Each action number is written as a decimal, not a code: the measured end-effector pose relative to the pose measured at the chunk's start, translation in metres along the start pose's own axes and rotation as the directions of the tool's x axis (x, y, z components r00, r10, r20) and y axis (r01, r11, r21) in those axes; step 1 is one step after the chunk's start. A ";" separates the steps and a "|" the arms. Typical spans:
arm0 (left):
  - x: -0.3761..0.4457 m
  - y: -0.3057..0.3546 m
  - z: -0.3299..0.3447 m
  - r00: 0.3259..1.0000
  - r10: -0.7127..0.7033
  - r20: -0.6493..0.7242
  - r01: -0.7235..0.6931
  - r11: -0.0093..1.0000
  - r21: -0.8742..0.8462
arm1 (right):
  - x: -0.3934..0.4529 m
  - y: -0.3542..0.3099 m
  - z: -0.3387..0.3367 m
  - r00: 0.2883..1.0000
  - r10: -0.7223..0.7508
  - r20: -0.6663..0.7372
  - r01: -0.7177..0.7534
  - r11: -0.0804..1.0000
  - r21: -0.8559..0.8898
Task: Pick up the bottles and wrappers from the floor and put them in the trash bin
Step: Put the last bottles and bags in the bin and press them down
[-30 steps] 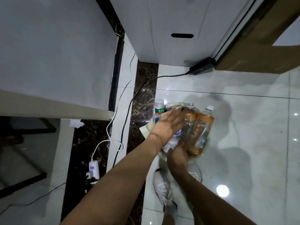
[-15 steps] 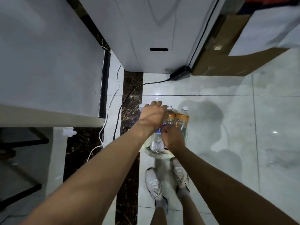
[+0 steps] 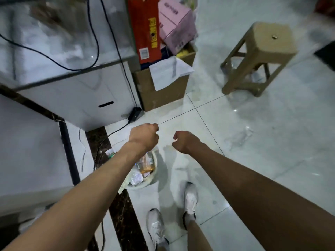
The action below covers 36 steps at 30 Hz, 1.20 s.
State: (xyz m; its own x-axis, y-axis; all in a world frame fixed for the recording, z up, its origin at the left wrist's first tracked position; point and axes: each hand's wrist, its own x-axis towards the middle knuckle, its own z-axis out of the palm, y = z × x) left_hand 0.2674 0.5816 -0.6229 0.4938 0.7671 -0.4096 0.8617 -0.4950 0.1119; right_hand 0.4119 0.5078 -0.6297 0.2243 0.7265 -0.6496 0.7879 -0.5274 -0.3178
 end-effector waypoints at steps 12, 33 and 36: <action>-0.031 0.247 0.014 0.957 0.277 0.090 -0.278 0.961 -0.008 | -0.145 0.223 -0.041 0.932 0.335 -0.141 -0.321 0.940 0.113; 0.106 0.458 0.062 0.841 0.437 0.317 -0.513 0.831 0.215 | -0.102 0.440 -0.076 0.883 0.451 0.127 -0.461 0.790 0.404; 0.171 0.462 0.087 0.844 0.431 0.319 -0.506 0.837 0.209 | -0.040 0.471 -0.082 0.864 0.484 0.136 -0.486 0.735 0.473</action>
State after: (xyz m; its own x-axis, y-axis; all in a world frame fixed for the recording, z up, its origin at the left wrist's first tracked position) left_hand 0.7397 0.4489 -0.7201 0.7505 0.3039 -0.5868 0.4469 -0.8876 0.1119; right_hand 0.8210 0.2659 -0.6969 0.4975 0.3126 -0.8092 0.1991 -0.9491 -0.2442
